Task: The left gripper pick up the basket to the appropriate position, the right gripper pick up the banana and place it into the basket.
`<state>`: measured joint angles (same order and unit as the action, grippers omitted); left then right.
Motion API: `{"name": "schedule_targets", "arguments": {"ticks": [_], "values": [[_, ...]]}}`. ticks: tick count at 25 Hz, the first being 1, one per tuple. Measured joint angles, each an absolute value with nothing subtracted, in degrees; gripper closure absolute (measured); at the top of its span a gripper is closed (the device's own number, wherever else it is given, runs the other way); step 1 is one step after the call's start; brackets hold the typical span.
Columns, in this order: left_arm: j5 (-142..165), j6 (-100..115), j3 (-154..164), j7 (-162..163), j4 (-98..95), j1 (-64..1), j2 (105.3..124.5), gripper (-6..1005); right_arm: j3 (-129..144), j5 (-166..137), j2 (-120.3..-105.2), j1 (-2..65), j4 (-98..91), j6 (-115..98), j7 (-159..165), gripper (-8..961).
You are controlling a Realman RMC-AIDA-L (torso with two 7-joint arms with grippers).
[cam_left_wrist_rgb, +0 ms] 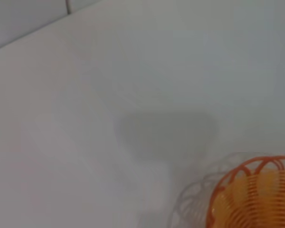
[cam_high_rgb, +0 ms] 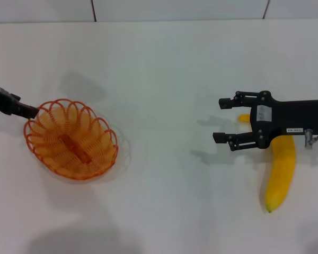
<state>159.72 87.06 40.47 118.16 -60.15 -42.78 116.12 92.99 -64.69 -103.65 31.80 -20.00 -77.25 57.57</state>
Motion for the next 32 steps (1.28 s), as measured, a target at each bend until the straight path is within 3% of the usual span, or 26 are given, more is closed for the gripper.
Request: {"name": "schedule_targets", "arguments": {"ticks": [32], "values": [[159.3, 76.1, 42.0, 115.6, -48.9, -45.5, 116.45, 399, 93.3, -64.8, -103.71, 31.8, -20.0, -77.2, 58.2, 90]]}}
